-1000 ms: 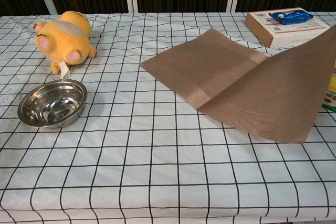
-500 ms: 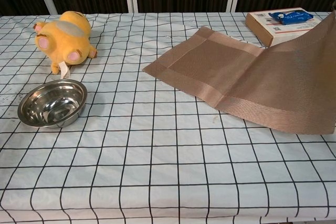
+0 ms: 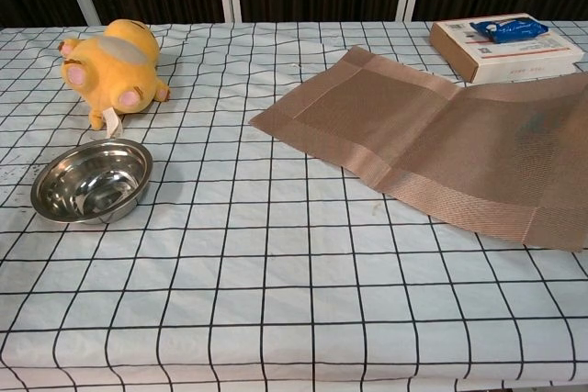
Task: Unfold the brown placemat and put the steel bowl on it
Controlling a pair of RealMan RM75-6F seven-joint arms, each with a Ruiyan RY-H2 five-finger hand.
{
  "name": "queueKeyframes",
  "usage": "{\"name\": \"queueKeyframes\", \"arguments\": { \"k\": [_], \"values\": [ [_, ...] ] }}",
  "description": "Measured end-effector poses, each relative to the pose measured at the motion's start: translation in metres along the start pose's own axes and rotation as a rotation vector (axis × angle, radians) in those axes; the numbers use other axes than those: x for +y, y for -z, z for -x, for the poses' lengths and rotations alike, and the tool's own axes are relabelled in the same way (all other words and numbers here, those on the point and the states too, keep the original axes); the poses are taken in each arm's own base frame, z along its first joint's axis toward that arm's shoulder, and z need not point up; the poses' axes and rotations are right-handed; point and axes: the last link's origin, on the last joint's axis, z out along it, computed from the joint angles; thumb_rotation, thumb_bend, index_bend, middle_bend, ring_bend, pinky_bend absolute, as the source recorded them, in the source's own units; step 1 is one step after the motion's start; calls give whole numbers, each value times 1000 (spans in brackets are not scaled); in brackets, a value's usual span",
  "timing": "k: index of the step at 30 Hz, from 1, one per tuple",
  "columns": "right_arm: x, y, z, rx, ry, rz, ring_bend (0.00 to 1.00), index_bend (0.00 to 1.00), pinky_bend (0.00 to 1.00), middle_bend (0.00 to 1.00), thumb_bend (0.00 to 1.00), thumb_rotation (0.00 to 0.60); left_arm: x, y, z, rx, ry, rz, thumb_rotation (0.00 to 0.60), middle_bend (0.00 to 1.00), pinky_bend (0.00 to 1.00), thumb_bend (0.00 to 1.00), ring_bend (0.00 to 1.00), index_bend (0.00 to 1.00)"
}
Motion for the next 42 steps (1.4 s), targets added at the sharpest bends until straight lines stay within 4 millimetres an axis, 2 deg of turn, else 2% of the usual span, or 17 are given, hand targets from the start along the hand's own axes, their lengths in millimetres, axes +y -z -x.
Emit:
{"name": "queueKeyframes", "arguments": {
  "k": [5, 12, 19, 26, 32, 37, 42],
  "values": [
    [20, 32, -8, 44, 1, -13, 25, 0, 199, 0, 47, 600, 7, 0, 0, -4, -28, 21, 600, 6, 68, 16, 0, 0],
    [52, 88, -22, 104, -44, 11, 5, 0, 190, 0, 23, 600, 26, -8, -3, -14, -87, 71, 600, 6, 68, 16, 0, 0],
    [71, 120, -29, 172, -43, 12, 5, 0, 190, 0, 39, 600, 57, -26, -8, -22, -137, 145, 600, 16, 69, 16, 0, 3],
    [94, 126, -22, 217, 17, 11, 6, 0, 190, 0, 48, 600, 97, -49, -7, -39, -224, 247, 600, 51, 82, 21, 4, 43],
    [100, 124, -14, 207, -21, -2, 6, 0, 190, 0, 57, 600, 143, -79, 2, -42, -297, 326, 600, 67, 92, 50, 7, 93],
    [102, 123, -11, 181, -69, 0, 6, 0, 189, 0, 63, 600, 180, -108, 20, -44, -376, 354, 600, 86, 100, 52, 11, 146],
    [103, 122, -10, 163, -91, -4, 6, 0, 190, 0, 64, 600, 203, -133, 42, -50, -471, 348, 600, 94, 100, 51, 13, 128]
  ]
}}
